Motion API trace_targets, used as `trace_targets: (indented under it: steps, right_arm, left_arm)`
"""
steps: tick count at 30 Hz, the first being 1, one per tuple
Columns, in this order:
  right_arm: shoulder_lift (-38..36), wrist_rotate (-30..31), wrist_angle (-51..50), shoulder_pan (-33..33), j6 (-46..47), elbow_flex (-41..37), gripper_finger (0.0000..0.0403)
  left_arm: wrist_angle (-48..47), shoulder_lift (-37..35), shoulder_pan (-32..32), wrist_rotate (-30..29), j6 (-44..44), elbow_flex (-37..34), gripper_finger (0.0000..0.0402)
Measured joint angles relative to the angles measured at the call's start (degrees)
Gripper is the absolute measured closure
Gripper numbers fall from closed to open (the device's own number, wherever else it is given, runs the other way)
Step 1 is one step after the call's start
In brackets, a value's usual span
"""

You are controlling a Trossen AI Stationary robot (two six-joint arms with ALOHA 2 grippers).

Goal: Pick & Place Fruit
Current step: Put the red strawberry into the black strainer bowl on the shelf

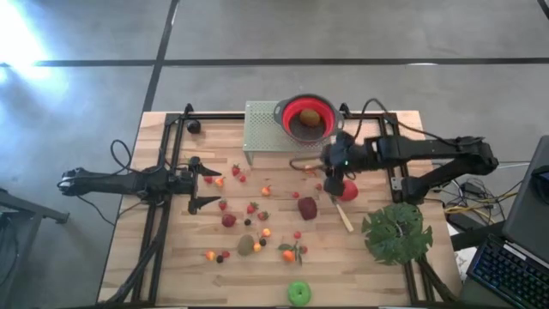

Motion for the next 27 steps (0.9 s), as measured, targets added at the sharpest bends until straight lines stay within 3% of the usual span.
trace_targets:
  steps: [8, 18, 27]
  right_arm:
    - [-0.8, 10.4, 3.9, 7.3, 9.9, -11.1, 0.0299]
    - [-0.8, 10.6, 20.1, 9.8, 12.3, -22.9, 0.0314]
    - [-0.6, 10.5, 32.3, 9.8, 16.3, -30.8, 0.0282]
  left_arm:
    - [0.0, 0.0, 0.0, 0.0, 0.0, 0.0, 0.0014]
    - [0.0, 0.0, 0.0, 0.0, 0.0, 0.0, 0.0014]
    - [0.0, 0.0, 0.0, 0.0, 0.0, 0.0, 0.0014]
